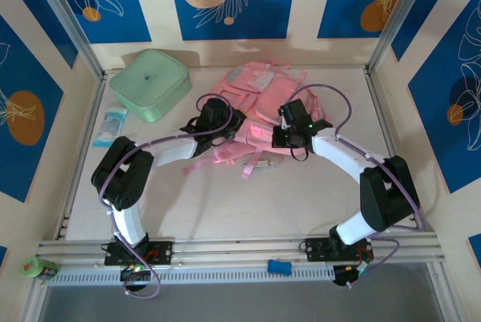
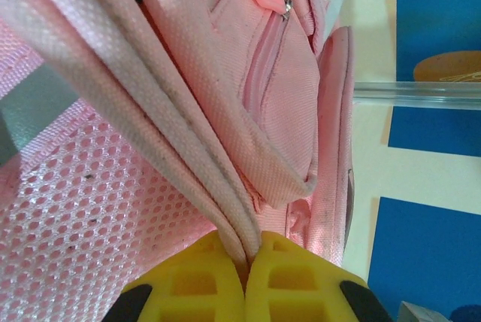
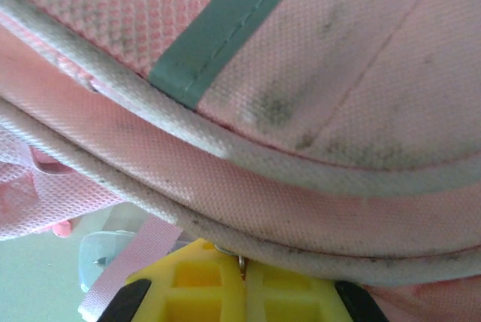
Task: Pack the student bag
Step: Zip the student bag at the center of the table.
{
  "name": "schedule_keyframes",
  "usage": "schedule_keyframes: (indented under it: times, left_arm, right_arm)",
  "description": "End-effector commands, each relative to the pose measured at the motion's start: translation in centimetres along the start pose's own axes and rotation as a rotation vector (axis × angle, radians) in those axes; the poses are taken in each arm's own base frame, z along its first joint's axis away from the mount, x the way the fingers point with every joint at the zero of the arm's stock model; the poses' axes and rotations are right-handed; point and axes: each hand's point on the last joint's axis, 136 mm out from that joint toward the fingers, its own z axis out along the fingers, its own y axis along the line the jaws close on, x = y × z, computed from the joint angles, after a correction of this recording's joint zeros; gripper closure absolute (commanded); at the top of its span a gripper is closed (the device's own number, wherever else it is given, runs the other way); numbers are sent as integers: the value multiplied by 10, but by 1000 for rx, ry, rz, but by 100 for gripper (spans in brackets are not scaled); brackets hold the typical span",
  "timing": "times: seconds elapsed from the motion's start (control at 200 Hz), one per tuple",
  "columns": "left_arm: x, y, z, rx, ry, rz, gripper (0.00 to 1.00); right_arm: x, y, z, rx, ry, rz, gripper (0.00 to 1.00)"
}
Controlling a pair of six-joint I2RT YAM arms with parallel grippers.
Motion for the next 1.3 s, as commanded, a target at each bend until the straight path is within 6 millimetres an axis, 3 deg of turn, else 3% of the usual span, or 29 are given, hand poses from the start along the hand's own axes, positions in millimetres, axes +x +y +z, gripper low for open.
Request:
schedule_keyframes:
  times: [0.0,0.305,0.42,0.62,0.79,0.92,1.041,1.171,1.296]
  left_arm:
    - [-23,-29,-17,77,-72,28,100]
    - [-20,-31,-17,82,-64,32,100]
    - [-20,-32,-18,87,-65,32,100]
    - [-29,-31,-22,77,-65,63,100]
    - [-46,-21,-22,59,-14,99,100]
    - [-77,-4,-28,-12,47,165,100]
    - [-100,2,-29,-13,67,173,100]
    - [-112,0,-24,-8,86,196,100]
    - [-119,1,-18,-8,110,199,85]
  right_arm:
    - [-15,-8,5,27,-29,-17,91]
    - [-23,4,21,-61,-60,-82,79]
    - [-31,1,22,-9,-72,-107,83]
    - [-35,-13,1,94,-94,-112,100]
    - [-25,-39,-24,203,-76,-58,100]
    - [-13,-52,-39,236,-40,-50,100]
    - [-8,-23,-44,132,-22,-106,100]
    - [-10,35,-47,-52,-20,-141,100]
    - [-18,69,-42,-129,-18,-138,100]
